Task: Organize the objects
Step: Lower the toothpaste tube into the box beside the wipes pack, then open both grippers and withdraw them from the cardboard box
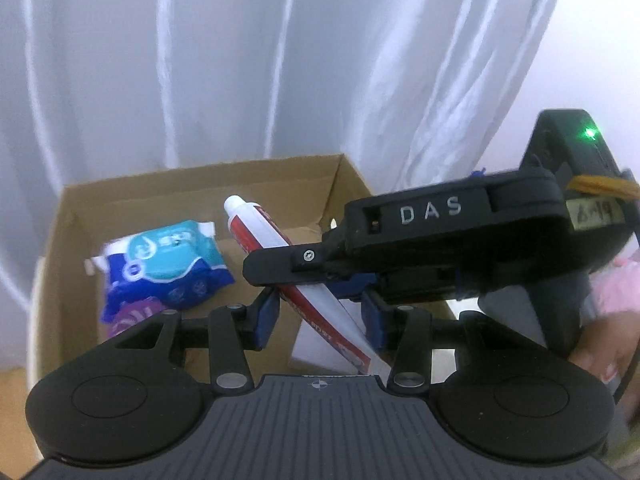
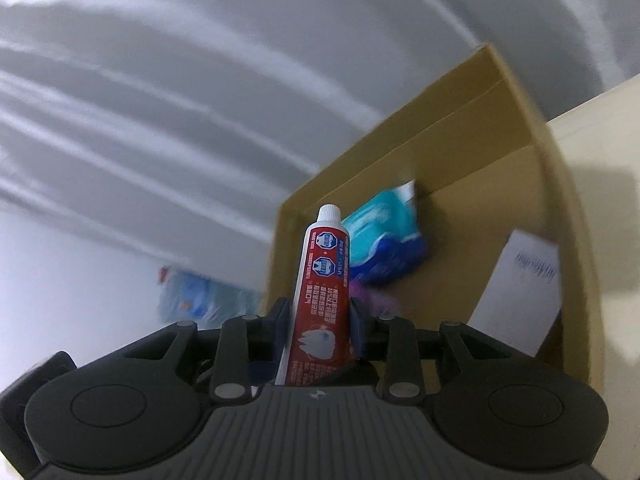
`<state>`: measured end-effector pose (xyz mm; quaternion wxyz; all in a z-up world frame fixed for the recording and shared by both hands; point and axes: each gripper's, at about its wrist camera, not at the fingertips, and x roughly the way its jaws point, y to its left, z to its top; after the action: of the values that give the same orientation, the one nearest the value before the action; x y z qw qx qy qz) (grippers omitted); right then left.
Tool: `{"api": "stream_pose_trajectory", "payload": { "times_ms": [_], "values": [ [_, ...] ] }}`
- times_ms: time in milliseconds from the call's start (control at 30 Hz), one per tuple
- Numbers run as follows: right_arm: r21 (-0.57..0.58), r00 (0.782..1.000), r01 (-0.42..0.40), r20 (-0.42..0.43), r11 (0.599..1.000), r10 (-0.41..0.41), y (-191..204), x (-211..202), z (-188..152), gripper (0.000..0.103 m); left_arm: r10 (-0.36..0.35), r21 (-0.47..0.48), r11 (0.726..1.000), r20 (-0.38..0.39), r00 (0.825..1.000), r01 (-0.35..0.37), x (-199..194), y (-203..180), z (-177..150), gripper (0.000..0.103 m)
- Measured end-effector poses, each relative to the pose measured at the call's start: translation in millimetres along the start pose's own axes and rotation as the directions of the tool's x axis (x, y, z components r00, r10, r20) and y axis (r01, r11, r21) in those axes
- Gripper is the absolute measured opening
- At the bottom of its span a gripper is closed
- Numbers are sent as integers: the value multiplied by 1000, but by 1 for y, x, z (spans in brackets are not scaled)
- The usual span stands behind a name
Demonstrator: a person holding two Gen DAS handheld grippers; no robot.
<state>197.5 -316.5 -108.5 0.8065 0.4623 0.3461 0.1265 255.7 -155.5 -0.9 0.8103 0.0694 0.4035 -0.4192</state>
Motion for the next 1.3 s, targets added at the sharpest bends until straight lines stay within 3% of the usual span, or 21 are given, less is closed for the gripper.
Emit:
{"api": "stream_pose_trajectory", "payload": {
  "times_ms": [233,300,333,400,633,800,867,933,967,1000,1100,1200,1300],
  "values": [
    [10,985,160,57,987,-160,-15,25,16,36,-108,-56,993,-92,990,103,48,31,13,46],
    [14,978,202,50,979,-202,-19,33,16,41,-126,-86,990,-130,984,116,60,41,12,49],
    [18,976,214,43,977,-214,-21,37,15,50,-124,-101,989,-146,981,110,65,45,10,49],
    [-2,973,228,39,974,-227,-19,41,12,56,-86,-113,991,-162,983,68,69,51,7,49],
    [-39,980,192,56,981,-190,-10,32,8,57,-47,-154,988,-121,991,28,49,61,5,55],
    [-88,982,172,96,981,-164,11,10,7,61,31,-132,991,-58,998,-38,18,47,7,68],
    [-123,981,166,123,978,-151,21,-4,3,64,83,-111,990,-15,996,-84,1,40,6,78],
    [-166,978,162,159,973,-136,33,-19,-3,71,158,-96,984,52,986,-152,-18,29,-1,86],
    [-192,975,166,180,967,-131,37,-28,-7,77,202,-87,977,95,975,-194,-30,24,-4,99],
    [-222,970,174,204,959,-129,43,-37,-11,80,239,-84,970,130,962,-229,-41,18,-8,103],
    [-322,959,194,260,927,-110,57,-62,-29,100,316,-97,948,184,931,-303,-69,7,-20,103],
    [-436,948,230,304,870,-98,70,-82,-52,103,391,-126,919,183,902,-373,-87,-2,-30,103],
    [-508,922,317,364,801,-134,79,-97,-80,103,441,-149,897,206,874,-417,-99,-11,-47,103]
  ]
}}
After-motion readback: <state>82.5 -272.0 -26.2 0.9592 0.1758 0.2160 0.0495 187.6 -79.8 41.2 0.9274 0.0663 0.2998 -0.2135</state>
